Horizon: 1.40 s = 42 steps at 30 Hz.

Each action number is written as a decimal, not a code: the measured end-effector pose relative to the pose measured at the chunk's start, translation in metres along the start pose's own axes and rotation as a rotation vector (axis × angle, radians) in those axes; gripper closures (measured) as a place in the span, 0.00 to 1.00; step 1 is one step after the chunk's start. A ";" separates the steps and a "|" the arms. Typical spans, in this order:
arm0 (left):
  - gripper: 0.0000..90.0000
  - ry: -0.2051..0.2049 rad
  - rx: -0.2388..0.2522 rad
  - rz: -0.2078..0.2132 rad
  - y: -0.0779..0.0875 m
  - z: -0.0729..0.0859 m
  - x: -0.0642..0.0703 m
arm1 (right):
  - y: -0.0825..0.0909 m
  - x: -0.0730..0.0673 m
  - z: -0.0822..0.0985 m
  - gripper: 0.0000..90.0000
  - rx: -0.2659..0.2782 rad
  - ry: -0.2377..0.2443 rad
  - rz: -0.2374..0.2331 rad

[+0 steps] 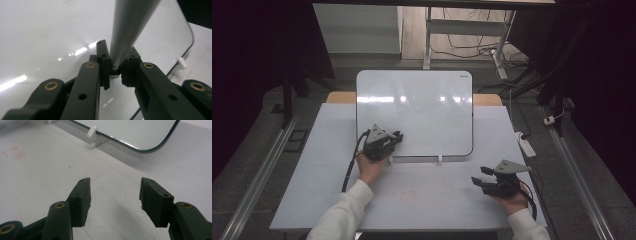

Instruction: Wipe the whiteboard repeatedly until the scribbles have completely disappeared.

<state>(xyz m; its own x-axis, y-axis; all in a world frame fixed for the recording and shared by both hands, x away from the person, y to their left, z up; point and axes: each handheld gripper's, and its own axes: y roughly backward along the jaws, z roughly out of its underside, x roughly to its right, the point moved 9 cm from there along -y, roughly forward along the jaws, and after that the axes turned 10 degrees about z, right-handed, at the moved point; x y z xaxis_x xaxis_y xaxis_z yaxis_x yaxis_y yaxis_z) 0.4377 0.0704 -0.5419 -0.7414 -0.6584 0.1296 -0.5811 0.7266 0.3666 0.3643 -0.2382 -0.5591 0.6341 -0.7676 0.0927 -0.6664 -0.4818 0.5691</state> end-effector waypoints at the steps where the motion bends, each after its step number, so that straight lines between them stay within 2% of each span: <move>1: 0.87 -0.017 -0.007 -0.006 -0.001 -0.001 0.001 | 0.000 0.000 0.000 0.47 0.000 -0.001 0.001; 2: 0.87 -0.020 -0.011 -0.007 0.000 -0.001 0.000 | 0.001 0.001 0.000 0.47 -0.001 0.000 0.001; 4: 0.87 0.007 0.000 -0.004 0.006 0.000 -0.007 | 0.001 0.001 0.001 0.47 0.001 -0.002 0.001; 7: 0.87 0.028 0.020 -0.036 0.018 -0.001 -0.019 | 0.000 0.002 0.002 0.47 -0.001 -0.006 -0.001; 9: 0.87 0.035 0.031 -0.044 0.018 -0.003 -0.021 | 0.000 0.002 0.002 0.47 -0.003 -0.003 -0.002; 11: 0.87 0.037 0.048 -0.048 0.015 -0.007 -0.021 | 0.000 0.001 0.002 0.47 -0.002 0.000 -0.002; 14: 0.87 0.039 0.052 -0.019 0.003 -0.011 -0.013 | 0.000 0.001 0.002 0.47 0.000 0.000 0.000; 17: 0.87 0.012 0.011 0.021 -0.006 -0.004 0.001 | 0.000 0.001 0.001 0.47 0.001 0.001 0.000; 19: 0.87 -0.004 -0.012 0.021 -0.004 0.000 0.004 | 0.000 0.001 0.002 0.47 -0.002 0.000 0.001; 24: 0.87 0.011 -0.022 -0.024 0.020 0.009 -0.011 | 0.000 0.001 0.002 0.47 -0.003 0.002 -0.002; 28: 0.87 0.019 -0.006 -0.029 0.018 0.007 -0.012 | 0.000 0.000 0.002 0.47 0.000 0.002 -0.003; 34: 0.87 0.021 -0.020 0.029 0.009 0.001 0.003 | 0.003 0.000 -0.002 0.47 0.018 0.003 -0.002; 42: 0.87 0.047 -0.056 0.160 0.021 -0.007 0.030 | 0.006 -0.003 -0.009 0.47 0.054 0.004 -0.008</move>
<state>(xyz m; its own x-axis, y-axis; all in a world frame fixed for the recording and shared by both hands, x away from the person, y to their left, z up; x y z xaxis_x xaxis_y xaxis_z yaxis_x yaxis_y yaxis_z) 0.4059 0.0642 -0.5238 -0.8058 -0.5445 0.2327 -0.4361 0.8116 0.3888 0.3616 -0.2347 -0.5491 0.6409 -0.7621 0.0922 -0.6818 -0.5099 0.5245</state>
